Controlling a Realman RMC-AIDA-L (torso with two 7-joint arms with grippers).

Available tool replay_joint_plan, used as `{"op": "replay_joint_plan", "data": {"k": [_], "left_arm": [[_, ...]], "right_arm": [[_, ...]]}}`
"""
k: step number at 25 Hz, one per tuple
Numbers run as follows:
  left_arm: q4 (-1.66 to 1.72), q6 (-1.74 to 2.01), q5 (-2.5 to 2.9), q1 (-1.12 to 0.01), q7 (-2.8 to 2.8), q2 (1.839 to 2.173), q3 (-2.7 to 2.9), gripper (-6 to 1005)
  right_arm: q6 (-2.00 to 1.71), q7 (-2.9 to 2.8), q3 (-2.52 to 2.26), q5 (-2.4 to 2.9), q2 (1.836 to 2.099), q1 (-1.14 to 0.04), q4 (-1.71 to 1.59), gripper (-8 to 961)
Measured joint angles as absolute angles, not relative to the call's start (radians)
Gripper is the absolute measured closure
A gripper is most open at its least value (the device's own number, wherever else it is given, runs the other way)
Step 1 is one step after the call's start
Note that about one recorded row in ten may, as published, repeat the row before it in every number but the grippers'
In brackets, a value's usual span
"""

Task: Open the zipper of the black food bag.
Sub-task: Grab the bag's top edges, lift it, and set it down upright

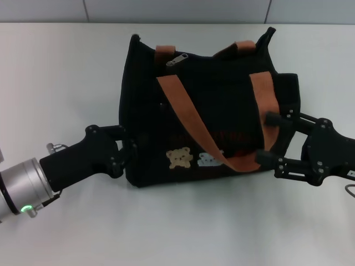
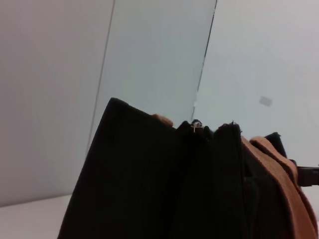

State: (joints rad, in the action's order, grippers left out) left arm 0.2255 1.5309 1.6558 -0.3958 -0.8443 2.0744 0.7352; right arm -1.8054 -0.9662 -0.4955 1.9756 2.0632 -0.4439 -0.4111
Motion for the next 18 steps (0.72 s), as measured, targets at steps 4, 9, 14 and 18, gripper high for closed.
{"op": "replay_joint_plan", "data": {"k": [4,9,14,18], "left_arm": [[0.245,1.533,1.651,-0.383,-0.828,2.068,0.728,867],[0.379,1.603,1.658,-0.343,-0.837,2.061,0.731,902],[0.477,1.684,1.659,-0.329,-0.871,2.025,0.729,914],[0.567,1.767,1.657,-0.337,-0.896,1.983,0.727,917]], "right_arm": [[-1.805,-0.966,-0.485,1.976,2.063,-0.445,-0.408,123],[-1.805,-0.972,-0.426,1.976,2.064,-0.447,-0.386,123],[-1.805,-1.013,-0.307,1.975,2.076,-0.449,-0.364,123],[-1.783,-1.031,-0.253,1.974,2.077,-0.468,-0.277,122]]}}
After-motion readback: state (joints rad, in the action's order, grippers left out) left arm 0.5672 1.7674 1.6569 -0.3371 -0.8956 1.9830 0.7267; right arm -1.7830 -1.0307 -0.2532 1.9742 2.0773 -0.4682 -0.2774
